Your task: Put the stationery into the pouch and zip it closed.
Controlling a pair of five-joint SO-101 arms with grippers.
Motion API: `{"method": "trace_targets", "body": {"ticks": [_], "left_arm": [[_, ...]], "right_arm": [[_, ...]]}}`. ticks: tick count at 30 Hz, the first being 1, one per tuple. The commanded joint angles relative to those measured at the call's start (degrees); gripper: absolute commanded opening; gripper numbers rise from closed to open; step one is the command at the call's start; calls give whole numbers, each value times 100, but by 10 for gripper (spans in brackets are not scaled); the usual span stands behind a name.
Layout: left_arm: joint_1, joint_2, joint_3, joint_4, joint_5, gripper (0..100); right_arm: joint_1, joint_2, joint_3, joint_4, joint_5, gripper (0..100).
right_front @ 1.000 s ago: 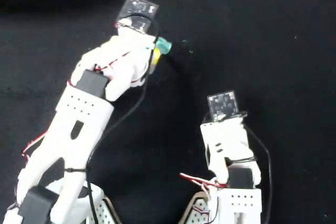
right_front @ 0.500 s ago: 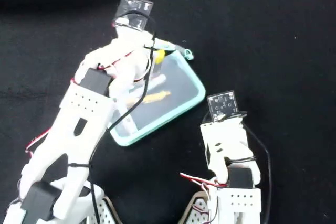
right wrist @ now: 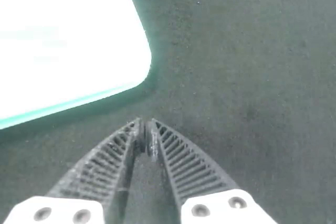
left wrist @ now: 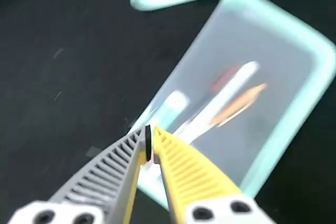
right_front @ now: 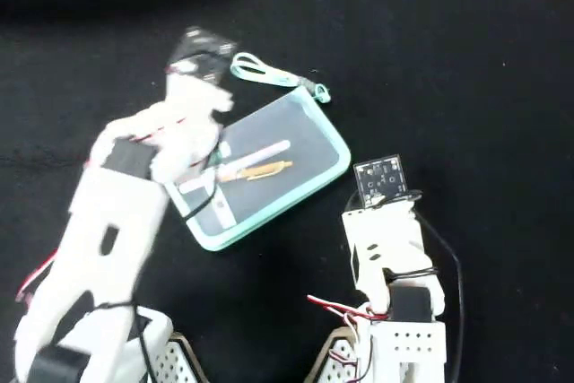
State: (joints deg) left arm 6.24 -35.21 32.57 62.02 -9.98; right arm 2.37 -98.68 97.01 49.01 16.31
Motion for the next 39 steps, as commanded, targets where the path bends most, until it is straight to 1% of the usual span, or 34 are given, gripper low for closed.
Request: {"method": "trace_targets", "body": {"ticks": [1,4,8,12,15,19,22,27,29,32,34,37,39], "left_arm": [[-927,-914,637,158,-62,41],[-1675,-1591,1552,97,-97,43],[-2448,-2426,2730,-396,-97,46],[-2914,-3191,3688,-1029,-97,47],[-2958,-3684,4365,-1679,-202,48],[-2853,-4273,5174,-2224,-835,48],[-2791,-4738,5684,-2303,-932,45],[-2914,-5670,6466,-2268,-905,47],[-2967,-6013,6527,-2075,-905,47],[-2905,-6585,6457,-1257,-897,47],[-2730,-6927,6475,-571,-897,47],[-2396,-6901,6466,308,-897,47],[-2237,-6866,6475,527,-897,45]], "right_arm": [[18,-57,4,-70,-62,18],[18,-57,4,-70,-62,18],[18,-57,4,-70,-62,18],[18,-57,4,-70,-62,18],[18,-57,4,-70,-62,18],[18,-57,4,-70,-62,18],[18,-57,4,-70,-62,18],[18,-57,4,-70,-62,18],[18,-57,4,-70,-62,18],[18,-57,4,-70,-62,18],[18,-57,4,-70,-62,18],[9,-57,4,-70,-53,18],[-35,-57,4,-70,-35,18]]}}
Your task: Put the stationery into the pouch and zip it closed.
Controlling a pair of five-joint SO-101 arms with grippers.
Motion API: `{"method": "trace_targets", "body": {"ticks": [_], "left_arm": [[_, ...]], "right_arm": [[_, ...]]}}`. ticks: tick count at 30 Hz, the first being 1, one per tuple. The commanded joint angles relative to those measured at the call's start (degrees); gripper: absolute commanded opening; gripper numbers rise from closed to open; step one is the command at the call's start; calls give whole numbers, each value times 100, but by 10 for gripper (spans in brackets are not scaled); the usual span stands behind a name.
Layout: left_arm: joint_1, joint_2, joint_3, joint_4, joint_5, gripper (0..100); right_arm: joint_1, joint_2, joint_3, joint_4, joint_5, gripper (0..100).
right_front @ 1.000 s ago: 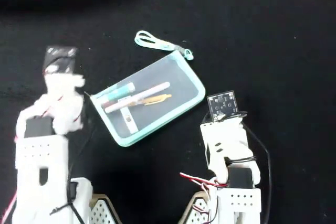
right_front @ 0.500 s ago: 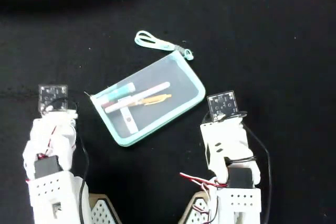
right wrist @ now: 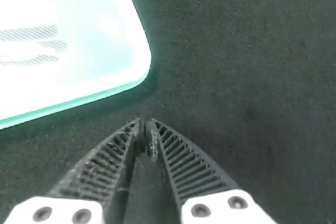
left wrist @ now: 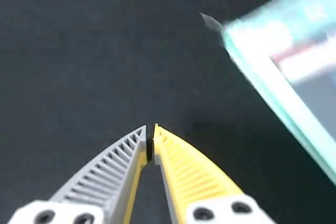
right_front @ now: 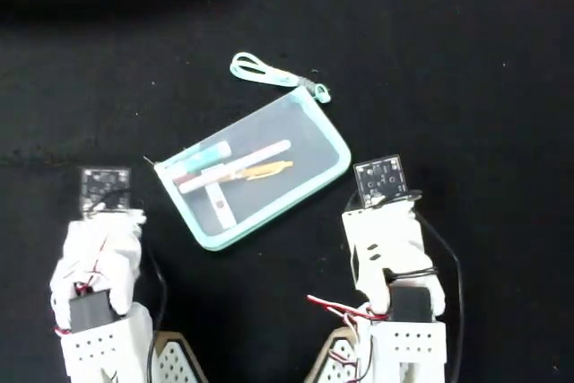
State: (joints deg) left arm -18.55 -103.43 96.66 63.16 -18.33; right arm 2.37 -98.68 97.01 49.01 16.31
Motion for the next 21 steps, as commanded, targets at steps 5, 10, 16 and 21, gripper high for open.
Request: {"method": "trace_targets", "body": {"ticks": [5,10,16,21], "left_arm": [[277,-44,-40,782,369,44],[303,-44,-277,1081,1662,45],[268,-35,66,949,1881,43],[277,-35,66,958,1890,43]], "right_arm": [[-440,-57,4,26,-53,18],[-440,-57,4,70,-26,17],[-440,-110,-4,932,-62,18],[-413,-119,-4,1231,-70,15]]}}
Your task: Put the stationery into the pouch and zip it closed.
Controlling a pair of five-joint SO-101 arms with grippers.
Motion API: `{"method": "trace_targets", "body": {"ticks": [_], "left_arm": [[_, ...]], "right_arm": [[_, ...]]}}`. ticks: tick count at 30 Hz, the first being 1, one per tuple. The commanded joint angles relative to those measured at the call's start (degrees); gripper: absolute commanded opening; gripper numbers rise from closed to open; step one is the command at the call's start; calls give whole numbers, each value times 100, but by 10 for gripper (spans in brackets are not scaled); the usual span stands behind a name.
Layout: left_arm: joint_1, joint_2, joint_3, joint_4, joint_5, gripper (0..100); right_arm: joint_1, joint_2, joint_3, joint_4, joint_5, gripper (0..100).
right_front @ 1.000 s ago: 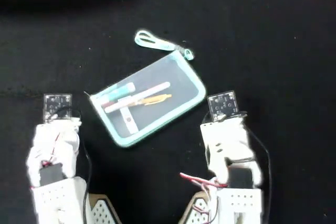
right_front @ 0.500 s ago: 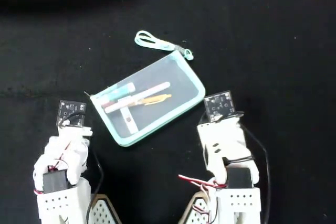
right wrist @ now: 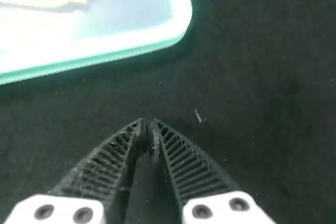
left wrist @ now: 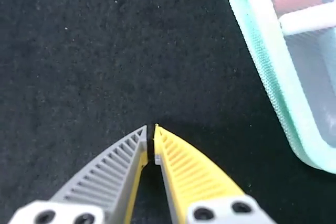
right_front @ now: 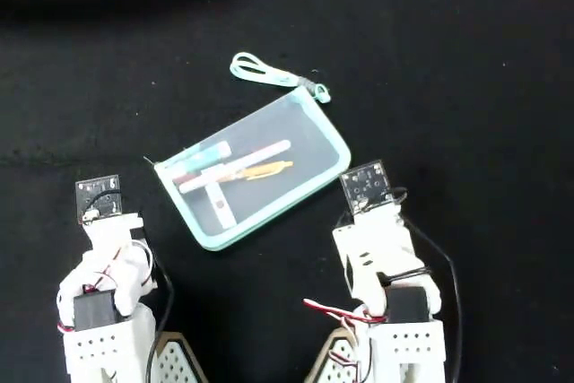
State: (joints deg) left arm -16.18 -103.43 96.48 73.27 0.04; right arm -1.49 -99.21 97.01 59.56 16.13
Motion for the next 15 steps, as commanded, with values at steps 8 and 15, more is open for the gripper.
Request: {"method": "trace_targets", "body": {"ticks": [8,15], "left_arm": [[66,-35,84,-53,62,43],[48,-35,84,-53,62,43]], "right_arm": [[-9,-66,-13,870,-1495,18],[-18,-66,-13,1064,-1829,15]]}}
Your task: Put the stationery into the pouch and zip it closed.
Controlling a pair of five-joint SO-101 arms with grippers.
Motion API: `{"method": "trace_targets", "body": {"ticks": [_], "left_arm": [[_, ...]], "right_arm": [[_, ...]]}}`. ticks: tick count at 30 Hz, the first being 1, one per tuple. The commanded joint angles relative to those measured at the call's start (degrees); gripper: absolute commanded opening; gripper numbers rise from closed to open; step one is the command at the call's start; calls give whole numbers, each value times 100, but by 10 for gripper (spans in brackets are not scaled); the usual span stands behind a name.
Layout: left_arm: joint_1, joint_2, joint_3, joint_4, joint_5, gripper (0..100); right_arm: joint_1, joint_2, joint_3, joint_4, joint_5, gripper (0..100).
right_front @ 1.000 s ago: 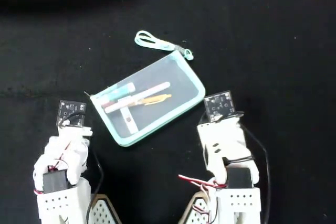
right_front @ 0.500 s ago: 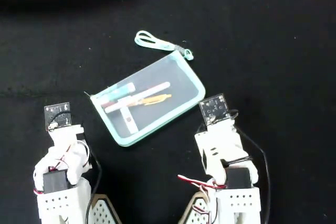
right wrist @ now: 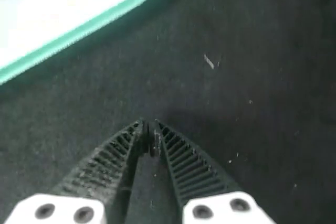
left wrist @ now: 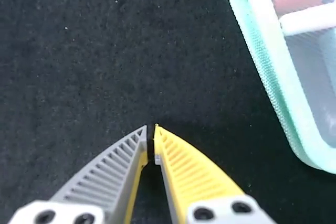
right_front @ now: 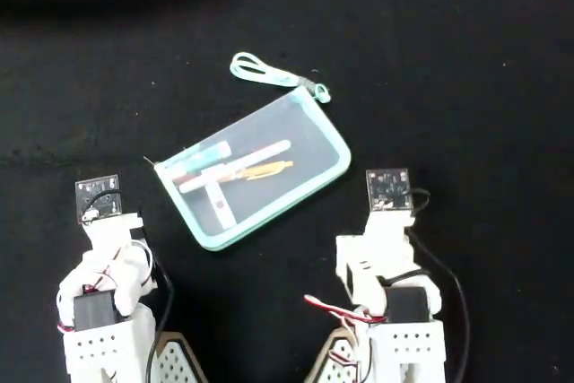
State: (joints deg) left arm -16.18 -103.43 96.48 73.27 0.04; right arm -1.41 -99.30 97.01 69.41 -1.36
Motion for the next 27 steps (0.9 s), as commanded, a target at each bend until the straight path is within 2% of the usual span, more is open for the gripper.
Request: {"method": "trace_targets", "body": {"ticks": [1,27], "left_arm": [[48,-35,84,-53,62,43],[84,-114,84,-26,62,43]], "right_arm": [[-26,-48,-13,79,-79,15],[-26,-48,-13,79,-79,15]]}}
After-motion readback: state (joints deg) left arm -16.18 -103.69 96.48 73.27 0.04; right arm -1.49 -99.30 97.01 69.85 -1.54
